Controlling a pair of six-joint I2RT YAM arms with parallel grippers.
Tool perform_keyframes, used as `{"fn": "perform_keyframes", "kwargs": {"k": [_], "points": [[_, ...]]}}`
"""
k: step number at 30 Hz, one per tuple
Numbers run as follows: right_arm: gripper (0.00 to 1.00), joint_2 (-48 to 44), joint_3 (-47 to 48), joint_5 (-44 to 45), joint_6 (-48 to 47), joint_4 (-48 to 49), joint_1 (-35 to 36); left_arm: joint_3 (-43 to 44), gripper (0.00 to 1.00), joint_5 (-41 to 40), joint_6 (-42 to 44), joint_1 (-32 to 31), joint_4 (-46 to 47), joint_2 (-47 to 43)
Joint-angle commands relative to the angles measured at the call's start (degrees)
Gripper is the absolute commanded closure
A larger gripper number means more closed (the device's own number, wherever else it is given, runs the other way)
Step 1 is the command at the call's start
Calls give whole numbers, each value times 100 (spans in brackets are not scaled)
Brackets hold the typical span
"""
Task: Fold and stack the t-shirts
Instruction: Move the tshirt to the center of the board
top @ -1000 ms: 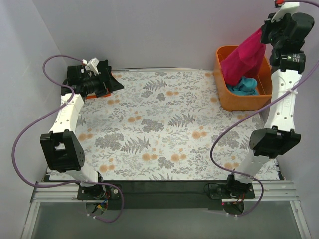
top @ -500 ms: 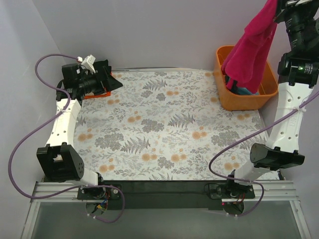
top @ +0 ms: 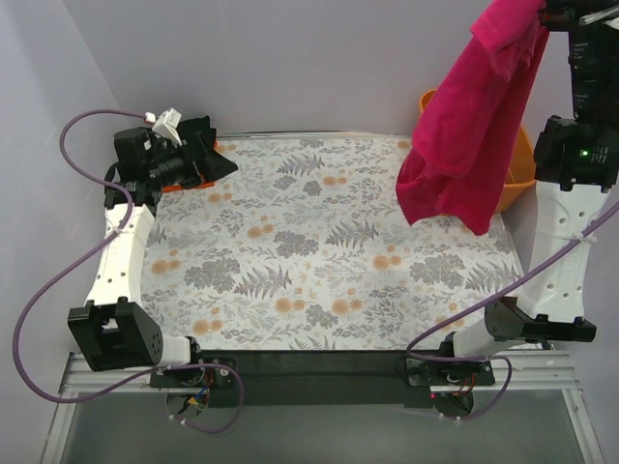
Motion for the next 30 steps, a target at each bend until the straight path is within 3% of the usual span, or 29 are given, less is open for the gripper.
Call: {"fn": "perform_keyframes", "kwargs": {"k": [1, 16, 22, 30], "points": [[99, 64, 193, 189, 65, 705, 450, -99, 2, 121, -55, 11, 62, -344], [99, -472, -1740, 321, -665, 688, 2367, -161, 2, -11, -91, 11, 70, -379], [99, -612, -2548, 566, -955, 661, 2886, -152, 2, -55, -99, 2, 79, -300], [99, -446, -3199, 707, -1043, 661, 3018, -187, 2, -178, -64, 2, 79, -309]]}}
